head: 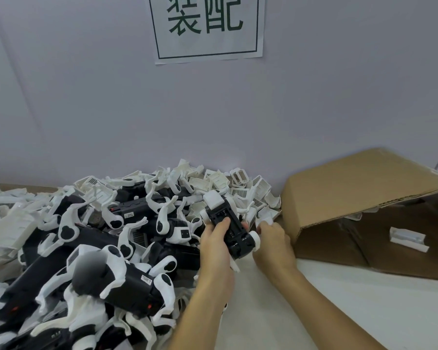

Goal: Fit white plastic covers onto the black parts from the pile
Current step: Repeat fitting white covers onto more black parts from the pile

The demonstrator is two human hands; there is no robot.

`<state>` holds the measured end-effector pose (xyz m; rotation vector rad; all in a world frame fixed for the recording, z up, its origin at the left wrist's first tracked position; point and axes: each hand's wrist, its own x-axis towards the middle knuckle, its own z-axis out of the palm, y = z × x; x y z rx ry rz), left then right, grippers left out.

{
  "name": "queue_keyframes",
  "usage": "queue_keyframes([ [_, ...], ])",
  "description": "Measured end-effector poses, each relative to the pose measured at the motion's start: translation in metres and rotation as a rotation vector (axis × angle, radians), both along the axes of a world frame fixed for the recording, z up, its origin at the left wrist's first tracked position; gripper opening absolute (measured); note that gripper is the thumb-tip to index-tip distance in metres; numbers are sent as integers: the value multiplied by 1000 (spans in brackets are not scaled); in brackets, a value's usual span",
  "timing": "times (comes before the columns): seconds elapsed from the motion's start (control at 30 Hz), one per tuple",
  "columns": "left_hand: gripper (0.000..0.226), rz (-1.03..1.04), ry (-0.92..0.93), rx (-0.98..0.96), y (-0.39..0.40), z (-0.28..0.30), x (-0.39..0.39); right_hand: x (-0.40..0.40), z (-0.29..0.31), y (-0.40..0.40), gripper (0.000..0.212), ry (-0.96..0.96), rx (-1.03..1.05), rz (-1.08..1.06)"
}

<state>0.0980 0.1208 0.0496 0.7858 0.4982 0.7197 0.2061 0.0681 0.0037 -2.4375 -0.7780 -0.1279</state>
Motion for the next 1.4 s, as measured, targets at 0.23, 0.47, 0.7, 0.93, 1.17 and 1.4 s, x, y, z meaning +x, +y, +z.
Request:
queue_keyframes([
  [0.23, 25, 3, 24, 40, 1, -3, 2, 13, 8, 3, 15, 8, -35, 4],
  [0.47, 24, -10, 59, 35, 4, -6, 2, 3, 19, 1, 16, -196, 272, -48],
  [0.7, 26, -13, 5, -8, 5, -5, 3, 4, 37, -19, 28, 671, 974, 118],
  [0.93, 19, 19, 51, 70, 3, -8, 4, 3, 37, -36, 37, 874, 1010, 382],
  [1.17, 20, 21, 104, 89, 1, -8, 4, 4, 36, -37, 41, 671, 907, 352],
  [1.4, 20, 20, 120, 113, 1, -7, 5, 11, 48, -54, 54, 659, 735, 540],
])
